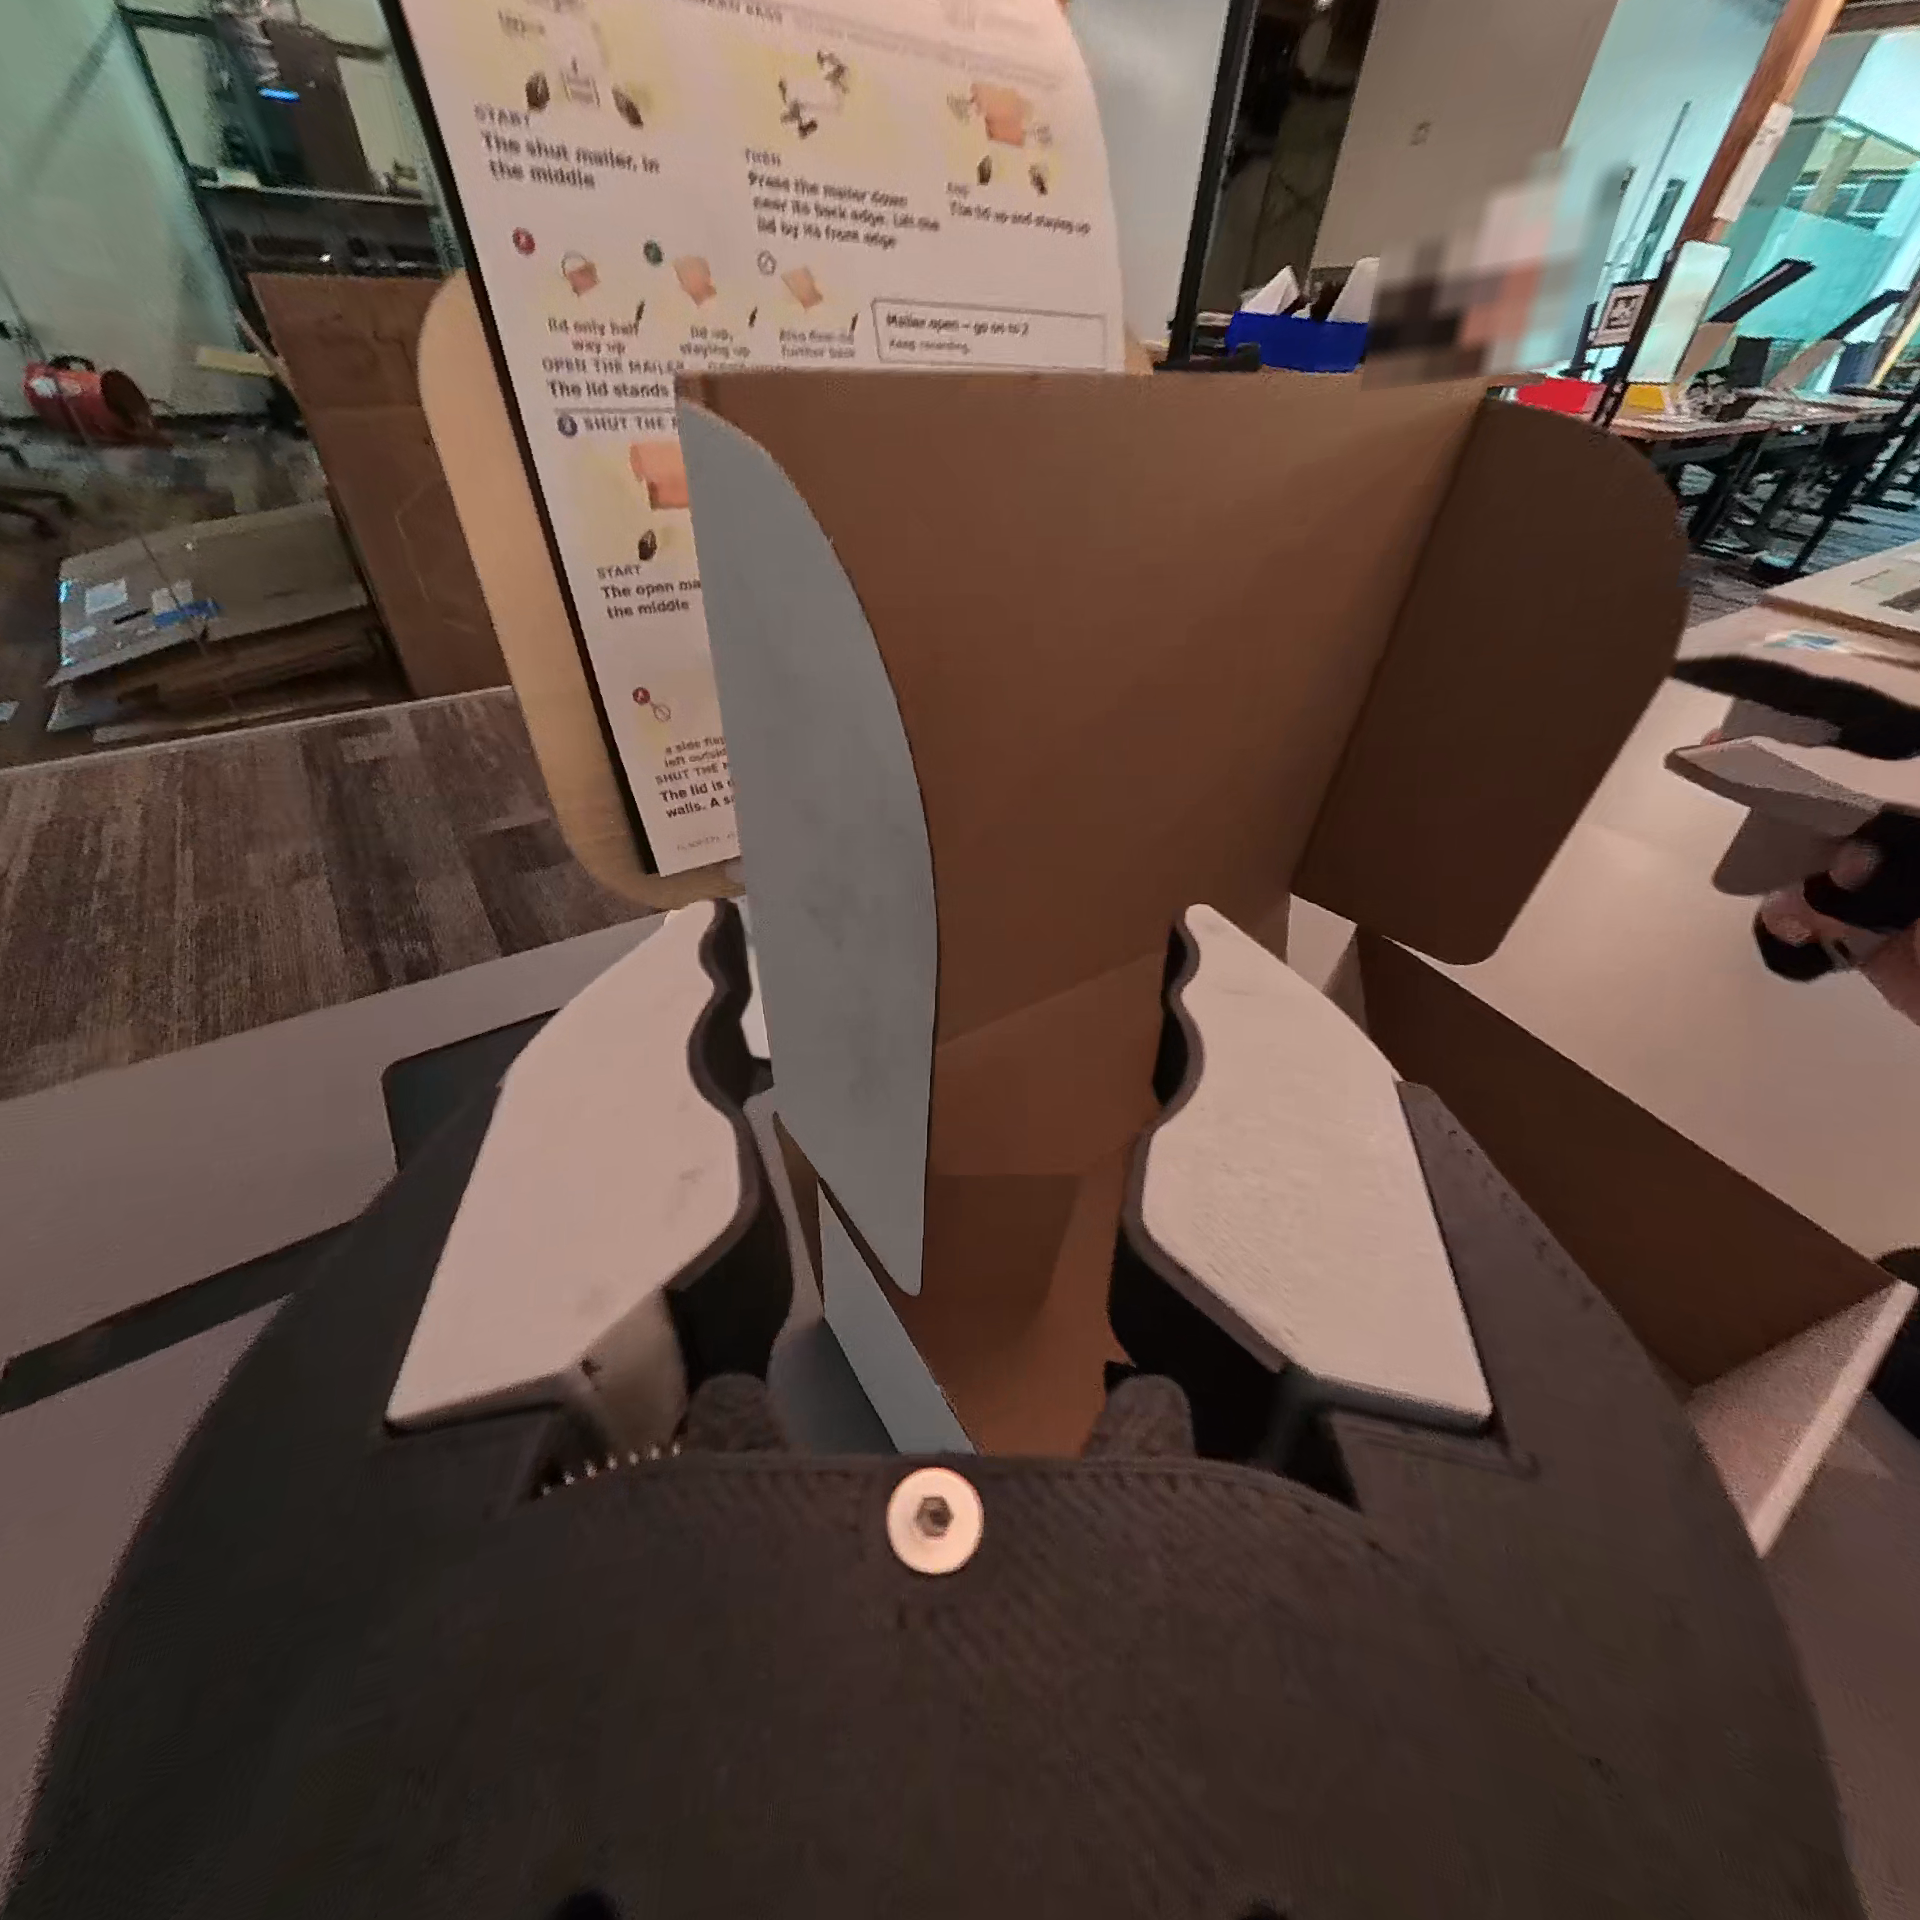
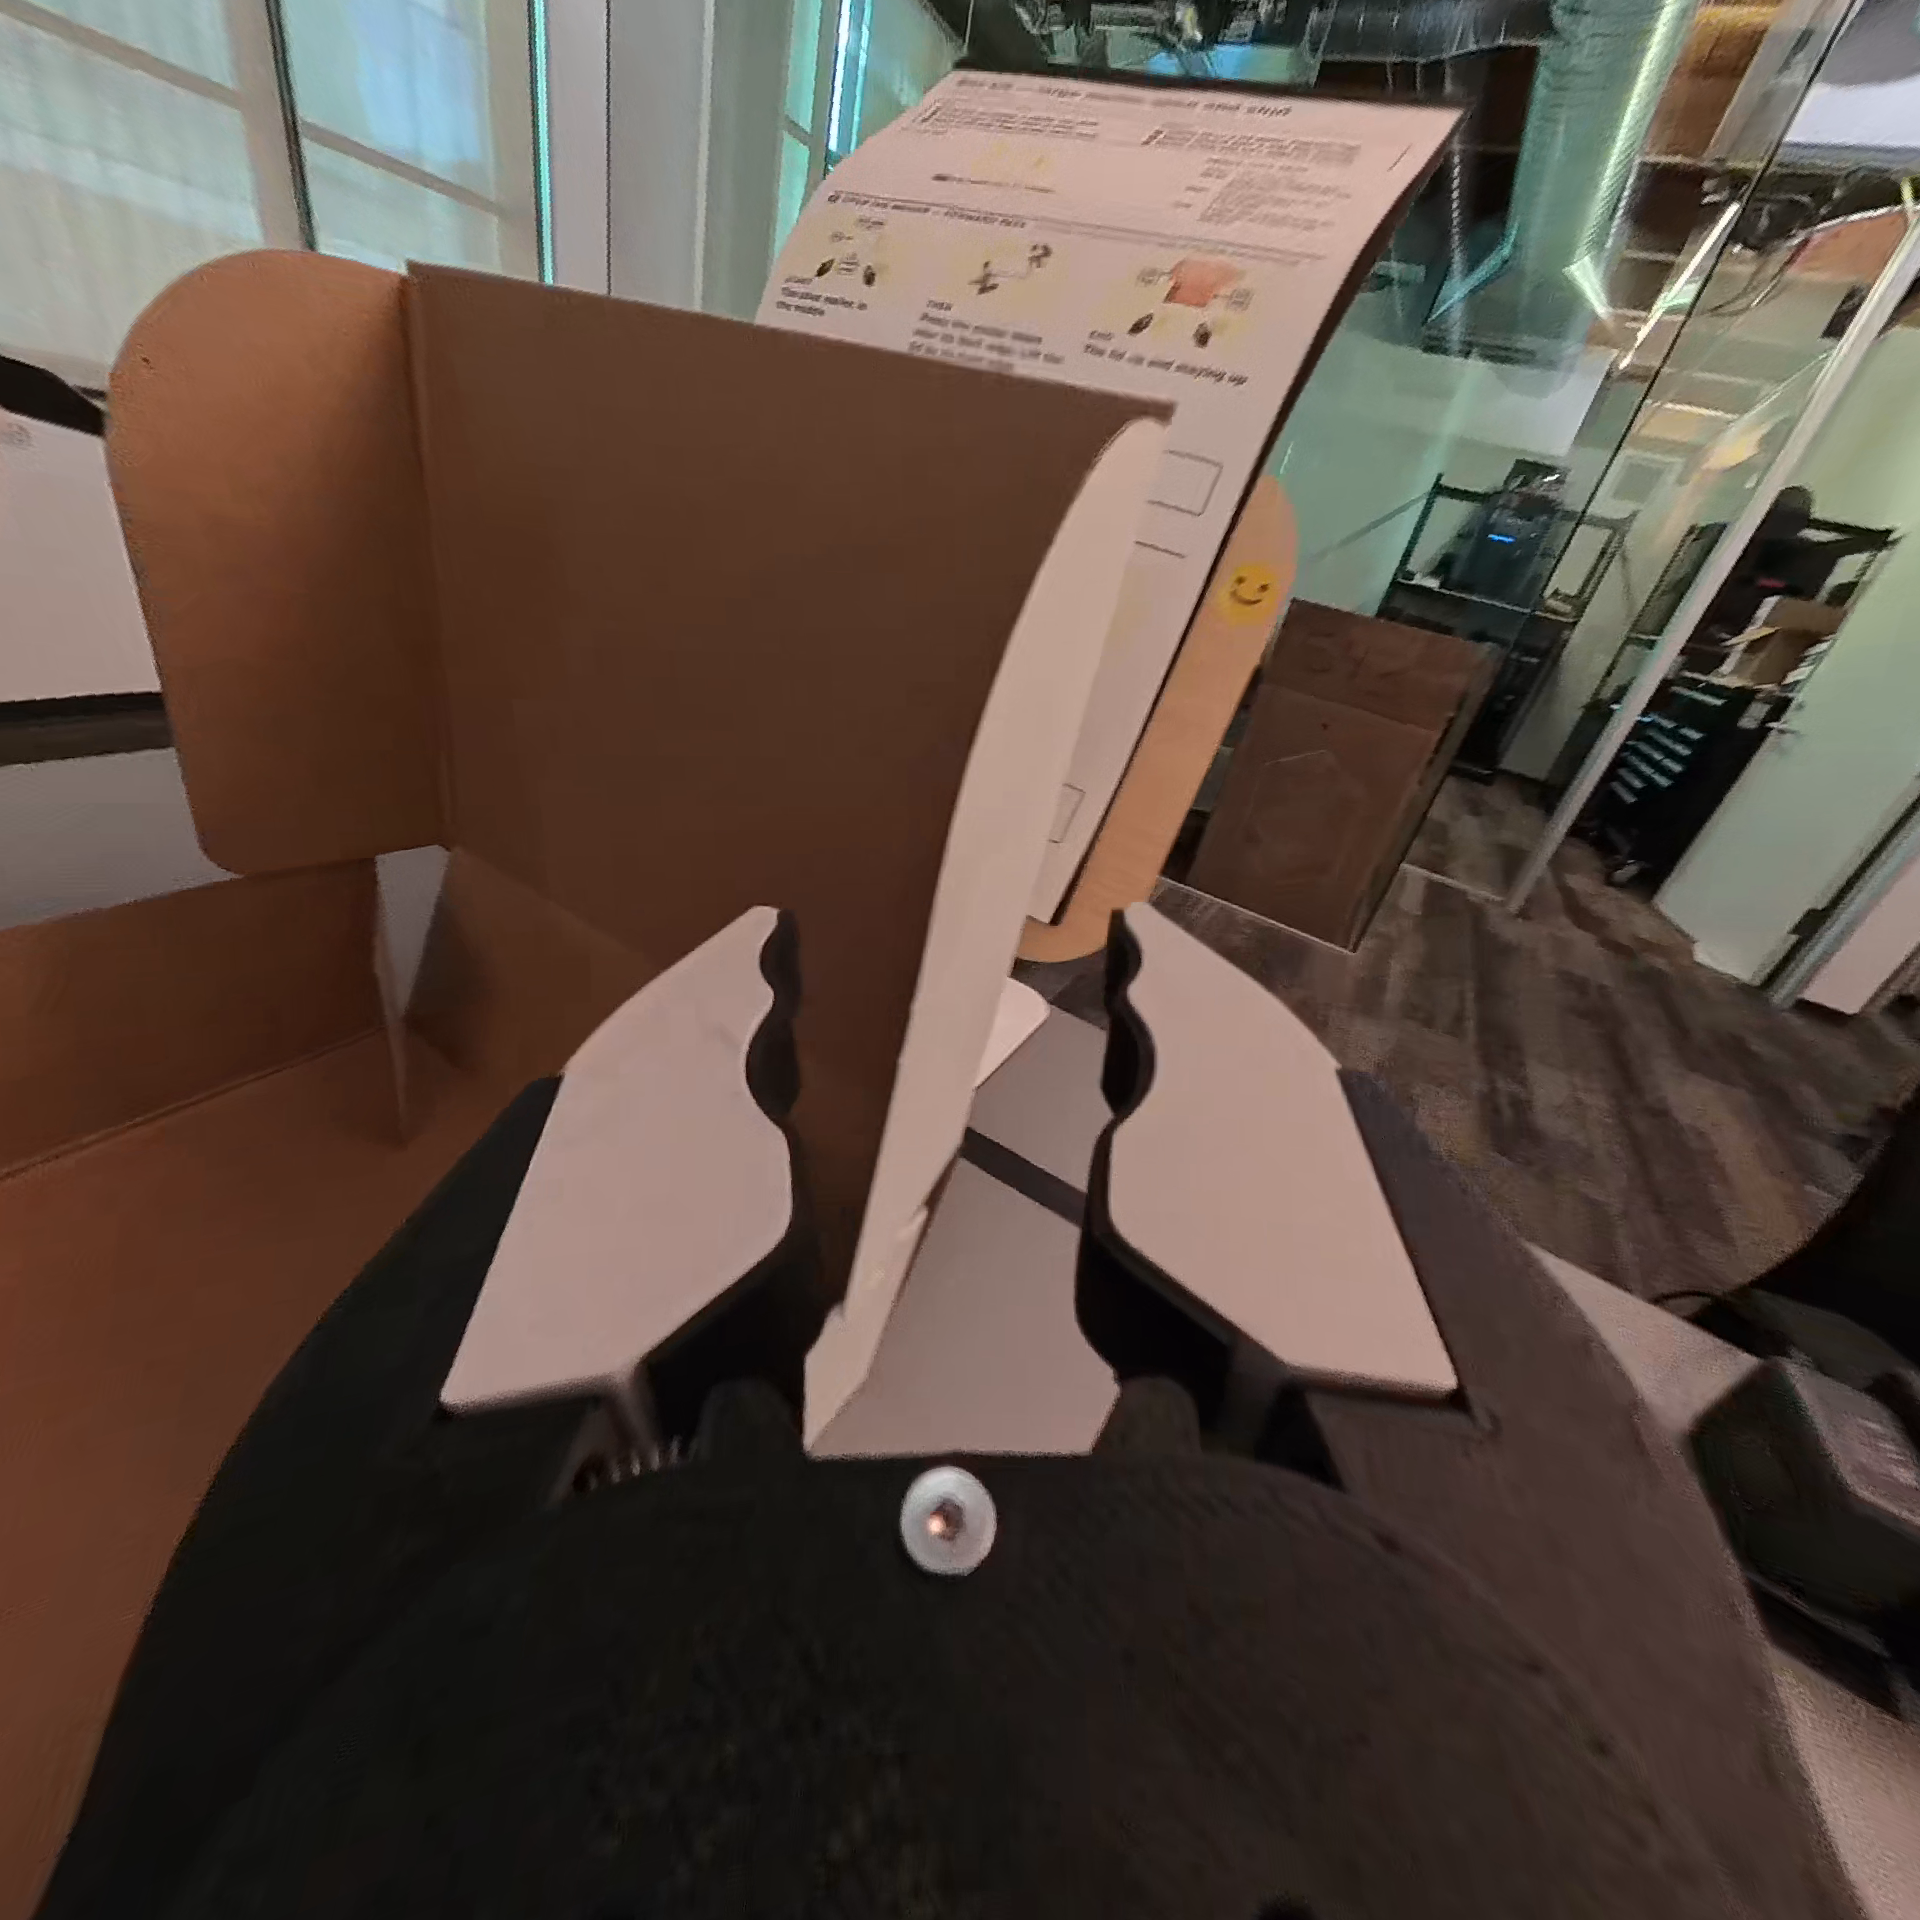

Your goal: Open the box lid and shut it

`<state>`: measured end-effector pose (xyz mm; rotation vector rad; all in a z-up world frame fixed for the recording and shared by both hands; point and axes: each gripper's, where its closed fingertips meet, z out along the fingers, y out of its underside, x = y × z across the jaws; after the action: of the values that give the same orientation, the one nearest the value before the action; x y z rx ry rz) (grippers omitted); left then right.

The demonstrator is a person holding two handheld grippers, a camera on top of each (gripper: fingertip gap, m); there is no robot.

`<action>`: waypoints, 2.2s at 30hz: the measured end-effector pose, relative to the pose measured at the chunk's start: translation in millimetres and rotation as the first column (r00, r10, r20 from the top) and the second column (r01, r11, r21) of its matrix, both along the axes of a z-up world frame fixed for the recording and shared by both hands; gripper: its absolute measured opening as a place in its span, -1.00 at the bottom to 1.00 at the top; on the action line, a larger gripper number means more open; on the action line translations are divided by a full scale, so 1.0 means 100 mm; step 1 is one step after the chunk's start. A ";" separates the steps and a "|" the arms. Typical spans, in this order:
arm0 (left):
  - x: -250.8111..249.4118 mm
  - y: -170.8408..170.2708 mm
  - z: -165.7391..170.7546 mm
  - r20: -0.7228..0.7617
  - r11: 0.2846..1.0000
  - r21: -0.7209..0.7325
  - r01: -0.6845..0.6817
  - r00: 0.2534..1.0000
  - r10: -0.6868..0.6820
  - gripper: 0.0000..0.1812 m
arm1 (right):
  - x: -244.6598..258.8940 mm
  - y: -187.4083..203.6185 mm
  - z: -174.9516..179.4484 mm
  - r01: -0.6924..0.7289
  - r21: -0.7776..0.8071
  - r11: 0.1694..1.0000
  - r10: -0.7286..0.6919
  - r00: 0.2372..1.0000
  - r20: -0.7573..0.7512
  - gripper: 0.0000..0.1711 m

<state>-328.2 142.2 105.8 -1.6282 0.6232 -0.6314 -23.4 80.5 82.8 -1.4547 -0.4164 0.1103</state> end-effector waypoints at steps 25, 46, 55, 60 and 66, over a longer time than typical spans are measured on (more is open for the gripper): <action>0.12 0.22 -0.47 -0.106 0.994 -0.104 -0.017 0.994 0.006 -0.53 | -0.10 0.20 -0.39 0.038 -0.128 0.991 -0.035 0.999 0.025 -0.49; 0.08 0.39 -0.79 -0.399 0.985 0.018 -0.172 0.902 0.165 -0.48 | -0.04 0.25 -0.51 0.082 -0.205 0.975 -0.081 0.997 0.015 -0.56; 0.13 0.39 -0.88 -0.473 0.983 0.052 -0.176 0.863 0.180 -0.54 | -0.06 0.27 -0.58 0.093 -0.232 0.968 -0.091 0.996 0.020 -0.57; 0.14 0.39 -0.92 -0.486 0.984 0.048 -0.173 0.856 0.175 -0.56 | -0.07 0.28 -0.61 0.102 -0.237 0.966 -0.096 0.995 0.034 -0.57; 0.14 0.39 -0.91 -0.482 0.984 0.044 -0.171 0.860 0.171 -0.59 | -0.07 0.28 -0.62 0.106 -0.240 0.965 -0.099 0.994 0.039 -0.61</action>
<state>-313.9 180.9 14.6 -1.8316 0.8263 -0.0811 -30.1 108.3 20.7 -1.7169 -0.3577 0.0598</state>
